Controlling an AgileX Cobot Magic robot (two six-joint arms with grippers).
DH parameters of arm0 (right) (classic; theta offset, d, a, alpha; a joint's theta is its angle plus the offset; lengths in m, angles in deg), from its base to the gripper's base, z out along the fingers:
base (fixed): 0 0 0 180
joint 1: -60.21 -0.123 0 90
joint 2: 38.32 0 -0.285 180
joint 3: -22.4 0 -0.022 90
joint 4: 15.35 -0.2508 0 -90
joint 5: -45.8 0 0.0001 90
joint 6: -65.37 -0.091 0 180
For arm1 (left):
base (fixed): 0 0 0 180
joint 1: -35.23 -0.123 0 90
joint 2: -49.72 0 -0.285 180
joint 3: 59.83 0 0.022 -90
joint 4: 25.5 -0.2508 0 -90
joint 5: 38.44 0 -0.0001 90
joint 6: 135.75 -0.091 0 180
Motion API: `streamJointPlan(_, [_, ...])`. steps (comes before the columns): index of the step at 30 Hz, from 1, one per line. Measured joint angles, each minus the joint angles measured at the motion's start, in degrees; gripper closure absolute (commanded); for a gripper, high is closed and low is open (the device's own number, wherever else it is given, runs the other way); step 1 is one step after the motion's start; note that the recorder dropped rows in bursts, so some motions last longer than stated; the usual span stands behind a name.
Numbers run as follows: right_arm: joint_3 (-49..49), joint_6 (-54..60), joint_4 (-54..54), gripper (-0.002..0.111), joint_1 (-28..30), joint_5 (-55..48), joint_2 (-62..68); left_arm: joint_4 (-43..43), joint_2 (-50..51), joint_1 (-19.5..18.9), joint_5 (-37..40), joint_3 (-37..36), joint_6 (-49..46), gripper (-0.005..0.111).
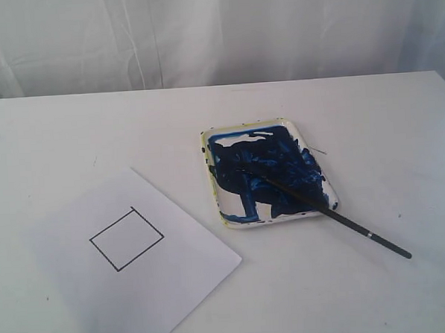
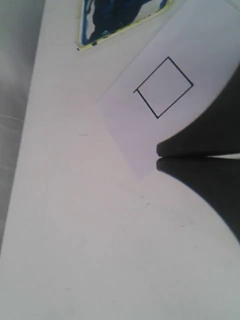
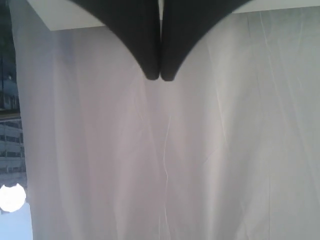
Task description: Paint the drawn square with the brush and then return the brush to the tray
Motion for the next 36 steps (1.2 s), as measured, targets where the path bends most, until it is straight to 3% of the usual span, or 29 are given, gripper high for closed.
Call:
streamJointPlan(8, [8.2, 0.0, 0.0, 0.108, 0.0, -1.7, 12.4, 0.0, 17.7, 0.0, 9.1, 12.8, -7.1, 0.106])
streamJointPlan(11, [11.0, 0.2, 0.0, 0.108, 0.0, -1.7, 17.2, 0.0, 23.9, 0.0, 10.9, 16.8, -10.3, 0.096])
streamJointPlan(15, [13.7, 3.1, 0.0, 0.108, 0.0, -1.3, 24.0, 0.9, 31.1, 0.0, 12.0, 19.5, -17.0, 0.071])
streamJointPlan(20, [14.3, 4.5, 0.0, 0.108, 0.0, 0.5, 32.0, 4.0, 39.0, 0.0, 12.3, 20.9, -20.0, 0.057])
streamJointPlan(26, [16.4, 6.3, 0.0, 0.108, 0.0, -1.4, 42.3, 7.2, 48.8, 1.4, 12.4, 23.6, -25.3, 0.054])
streamJointPlan(36, [21.9, 12.6, 0.0, 0.108, -0.8, -5.8, 56.9, 8.9, 60.5, 2.5, 7.4, 25.0, -42.3, 0.054])
